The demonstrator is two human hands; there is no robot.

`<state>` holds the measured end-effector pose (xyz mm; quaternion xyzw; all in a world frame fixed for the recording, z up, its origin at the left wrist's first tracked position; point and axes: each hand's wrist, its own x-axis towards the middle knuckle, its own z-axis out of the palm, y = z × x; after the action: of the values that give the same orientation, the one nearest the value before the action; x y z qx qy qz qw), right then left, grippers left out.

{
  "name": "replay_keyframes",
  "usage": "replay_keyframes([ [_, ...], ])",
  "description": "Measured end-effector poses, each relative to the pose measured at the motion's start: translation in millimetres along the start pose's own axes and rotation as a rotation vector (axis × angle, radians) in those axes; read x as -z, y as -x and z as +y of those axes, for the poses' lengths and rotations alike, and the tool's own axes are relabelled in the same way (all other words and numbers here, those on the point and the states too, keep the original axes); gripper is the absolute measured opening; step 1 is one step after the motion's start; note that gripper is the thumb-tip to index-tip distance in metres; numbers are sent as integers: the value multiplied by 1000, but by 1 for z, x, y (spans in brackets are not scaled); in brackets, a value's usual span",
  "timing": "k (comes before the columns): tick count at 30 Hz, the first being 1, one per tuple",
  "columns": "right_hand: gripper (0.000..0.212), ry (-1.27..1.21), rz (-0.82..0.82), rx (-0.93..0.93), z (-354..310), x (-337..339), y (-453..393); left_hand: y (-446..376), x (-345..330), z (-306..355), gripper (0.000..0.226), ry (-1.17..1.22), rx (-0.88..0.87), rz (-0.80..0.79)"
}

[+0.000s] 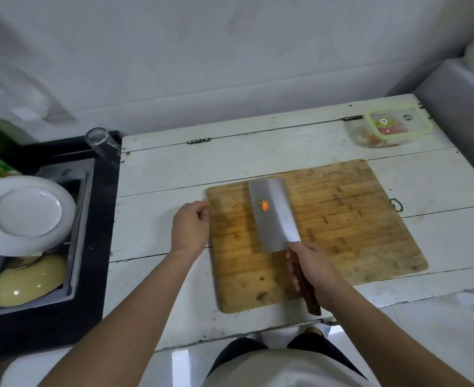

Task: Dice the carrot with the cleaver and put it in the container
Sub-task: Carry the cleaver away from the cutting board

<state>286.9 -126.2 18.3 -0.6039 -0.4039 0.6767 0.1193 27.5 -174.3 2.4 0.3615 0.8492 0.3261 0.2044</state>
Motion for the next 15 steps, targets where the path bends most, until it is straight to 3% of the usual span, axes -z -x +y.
replay_keyframes([
  [4, 22, 7, 49, 21, -2, 14, 5, -5, -19, 19, 36, -306, -288, -111],
  [6, 21, 8, 56, 29, -4, 21, 8, -5, -30, 24, 35, -414, -351, -119],
  [11, 22, 27, 31, 44, -9, 43, 11, -20, -39, 36, 9, -219, -76, -94],
  [15, 24, 7, 42, 24, -24, 80, 11, -23, -37, 46, 11, -258, 33, -103],
])
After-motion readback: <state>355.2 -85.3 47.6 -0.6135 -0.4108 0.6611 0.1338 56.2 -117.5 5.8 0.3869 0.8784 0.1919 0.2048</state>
